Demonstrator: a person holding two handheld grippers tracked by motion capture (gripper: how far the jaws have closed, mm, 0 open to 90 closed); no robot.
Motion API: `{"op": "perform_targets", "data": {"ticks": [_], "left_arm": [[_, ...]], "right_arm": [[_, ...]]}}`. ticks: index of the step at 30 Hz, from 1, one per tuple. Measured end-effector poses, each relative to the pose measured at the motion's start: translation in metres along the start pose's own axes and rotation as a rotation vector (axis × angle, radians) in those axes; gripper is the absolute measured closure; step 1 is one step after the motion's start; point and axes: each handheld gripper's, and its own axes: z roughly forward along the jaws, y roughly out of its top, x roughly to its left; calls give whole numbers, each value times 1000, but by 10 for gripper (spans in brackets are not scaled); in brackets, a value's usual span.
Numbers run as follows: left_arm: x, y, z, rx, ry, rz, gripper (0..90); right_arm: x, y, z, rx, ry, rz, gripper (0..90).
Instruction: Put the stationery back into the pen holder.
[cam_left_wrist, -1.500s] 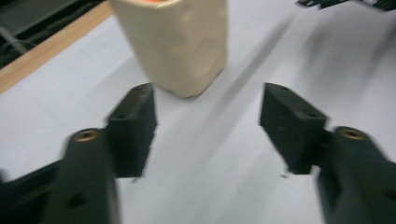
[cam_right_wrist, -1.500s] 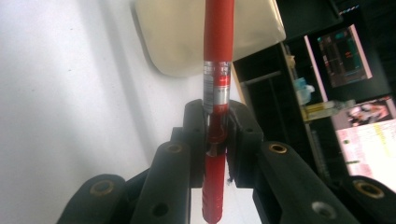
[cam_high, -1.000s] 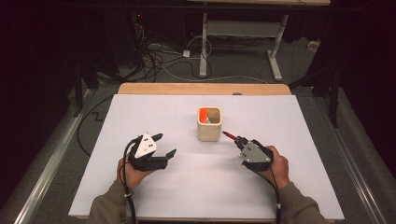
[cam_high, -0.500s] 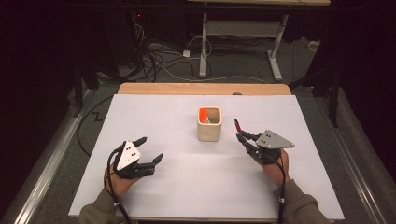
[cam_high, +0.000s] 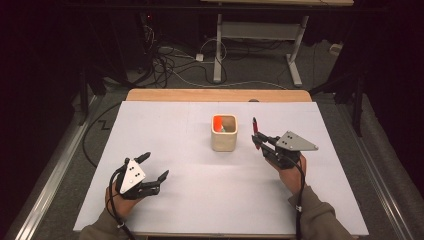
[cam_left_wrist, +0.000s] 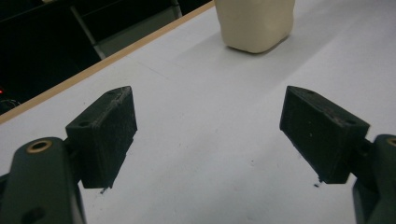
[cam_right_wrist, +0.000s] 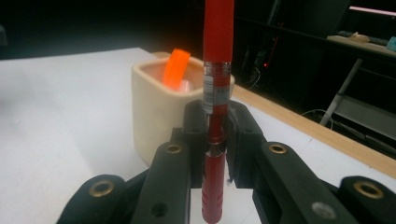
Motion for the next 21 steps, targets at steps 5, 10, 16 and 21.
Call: {"op": "perform_targets", "data": {"ticks": [5,10,16,21], "left_arm": [[-2,-6,-4,8,0,2,184],[-5,-9,-8,5,21,14,185],[-6,-10,-10,11,5,11,185],[-8,-10,-8,12,-9,16,184]], "right_arm": [[-6,8,3,-35,-4,33,800],[-10,15,5,-50,-12,50,800],[-13,23,11,-66,-12,66,800],[-14,28,17,-78,-12,80,799]]}}
